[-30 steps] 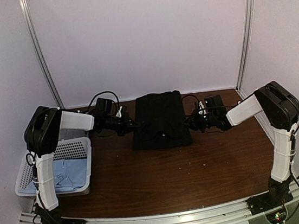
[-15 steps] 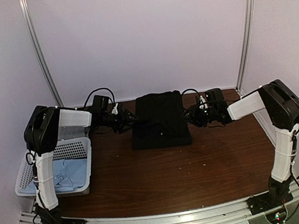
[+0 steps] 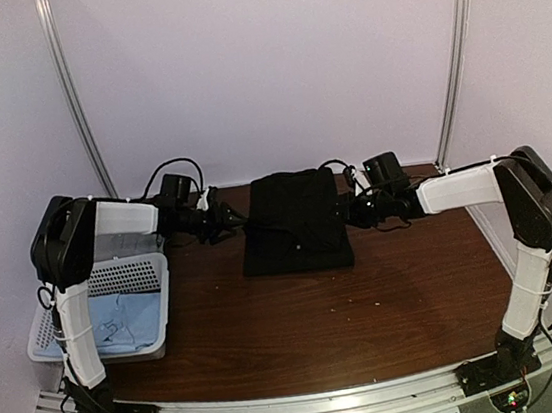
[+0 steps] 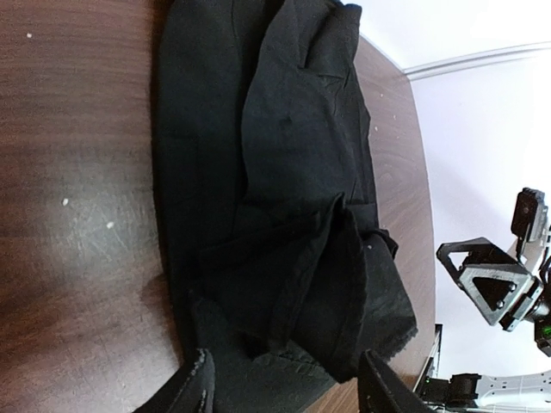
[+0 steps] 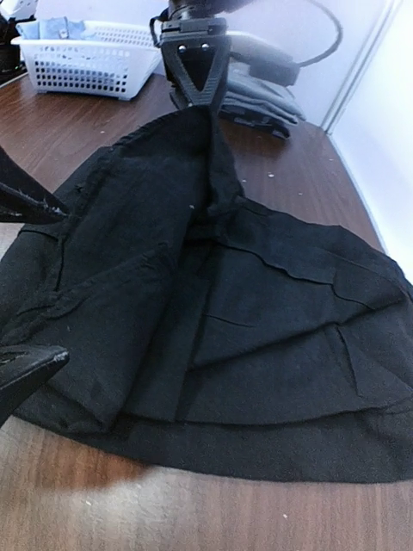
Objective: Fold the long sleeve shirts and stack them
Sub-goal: Fold the rectangle-folded shirt at the center of the board, then adjust the 2/3-rectangle-folded shirt at the center of the board.
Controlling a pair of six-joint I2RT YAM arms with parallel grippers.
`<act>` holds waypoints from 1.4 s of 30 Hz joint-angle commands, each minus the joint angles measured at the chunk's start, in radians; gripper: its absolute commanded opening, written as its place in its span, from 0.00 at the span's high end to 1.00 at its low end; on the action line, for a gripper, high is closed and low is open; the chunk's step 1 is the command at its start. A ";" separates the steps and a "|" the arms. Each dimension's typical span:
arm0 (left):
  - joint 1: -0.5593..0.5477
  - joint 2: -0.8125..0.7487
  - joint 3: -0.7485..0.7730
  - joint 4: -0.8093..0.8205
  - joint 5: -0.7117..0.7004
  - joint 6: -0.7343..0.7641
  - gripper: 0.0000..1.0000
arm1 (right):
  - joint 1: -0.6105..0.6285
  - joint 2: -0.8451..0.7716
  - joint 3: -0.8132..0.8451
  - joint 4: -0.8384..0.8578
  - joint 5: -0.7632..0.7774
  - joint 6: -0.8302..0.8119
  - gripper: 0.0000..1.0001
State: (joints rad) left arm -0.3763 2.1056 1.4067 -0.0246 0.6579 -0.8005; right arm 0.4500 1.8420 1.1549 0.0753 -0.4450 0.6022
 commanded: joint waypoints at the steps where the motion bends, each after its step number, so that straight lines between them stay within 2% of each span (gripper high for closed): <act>1: -0.012 -0.070 -0.059 0.018 -0.017 0.042 0.42 | 0.070 -0.019 0.019 -0.137 0.081 -0.145 0.52; 7: -0.043 -0.094 -0.087 0.017 -0.044 0.053 0.44 | 0.128 0.013 0.042 -0.253 0.261 -0.222 0.52; 14: -0.059 -0.094 -0.086 0.017 -0.065 0.052 0.48 | 0.153 0.058 0.058 -0.278 0.320 -0.220 0.51; 21: -0.061 -0.034 -0.015 0.018 -0.054 0.056 0.54 | 0.164 0.115 0.108 -0.285 0.323 -0.227 0.53; 25: -0.064 0.037 0.066 0.018 -0.038 0.061 0.61 | 0.164 0.140 0.169 -0.306 0.350 -0.225 0.63; 29: -0.067 0.134 0.184 0.011 -0.019 0.063 0.70 | 0.160 0.168 0.230 -0.333 0.393 -0.222 0.87; 33: -0.067 0.189 0.292 0.004 -0.021 0.063 0.72 | 0.125 0.181 0.288 -0.343 0.409 -0.207 0.97; 39: -0.066 0.245 0.467 -0.029 -0.032 0.065 0.71 | 0.038 0.249 0.389 -0.295 0.337 -0.156 1.00; 41: -0.065 0.264 0.516 -0.048 -0.030 0.065 0.65 | 0.019 0.279 0.435 -0.288 0.317 -0.146 1.00; 42: -0.065 0.265 0.530 -0.054 -0.029 0.065 0.61 | 0.008 0.293 0.456 -0.289 0.305 -0.144 0.96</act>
State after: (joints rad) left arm -0.4397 2.3451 1.8435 -0.0795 0.6228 -0.7502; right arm 0.4953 2.0827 1.5349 -0.2348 -0.1043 0.4255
